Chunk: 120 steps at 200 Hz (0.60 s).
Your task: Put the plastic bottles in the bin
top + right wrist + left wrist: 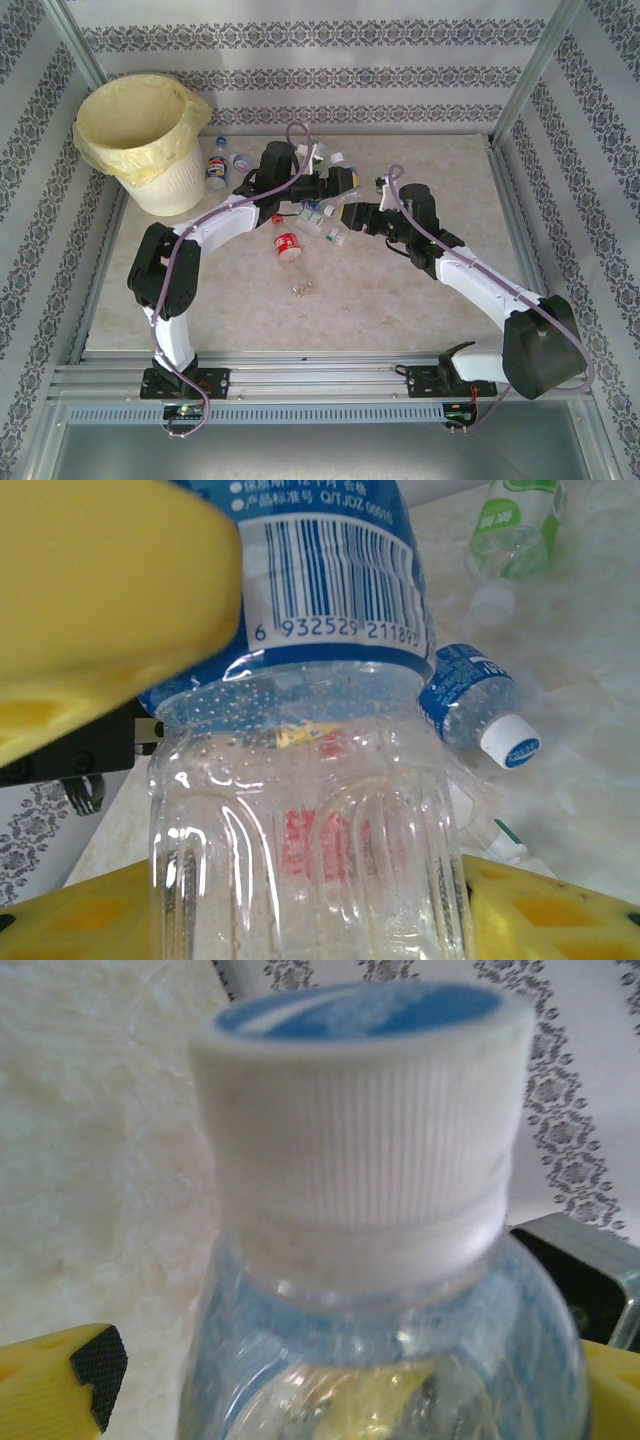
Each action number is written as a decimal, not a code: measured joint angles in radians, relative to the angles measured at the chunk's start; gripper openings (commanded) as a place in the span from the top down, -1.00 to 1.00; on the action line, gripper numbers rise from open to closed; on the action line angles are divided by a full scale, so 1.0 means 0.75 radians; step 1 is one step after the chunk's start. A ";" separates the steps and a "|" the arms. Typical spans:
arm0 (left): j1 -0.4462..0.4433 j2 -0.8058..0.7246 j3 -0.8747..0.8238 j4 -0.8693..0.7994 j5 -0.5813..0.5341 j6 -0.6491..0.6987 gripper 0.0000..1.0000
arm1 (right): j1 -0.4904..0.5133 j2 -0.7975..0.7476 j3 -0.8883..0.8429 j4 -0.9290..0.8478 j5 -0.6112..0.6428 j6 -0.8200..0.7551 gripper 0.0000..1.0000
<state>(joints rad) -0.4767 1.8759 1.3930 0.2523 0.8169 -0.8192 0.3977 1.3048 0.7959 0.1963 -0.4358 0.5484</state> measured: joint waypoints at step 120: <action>0.003 0.036 -0.006 0.165 -0.005 -0.101 -0.19 | 0.032 0.086 0.016 0.144 -0.039 0.063 -0.65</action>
<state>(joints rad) -0.4744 1.9030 1.3888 0.3759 0.8135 -0.8951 0.4217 1.3697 0.8082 0.3042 -0.4648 0.5953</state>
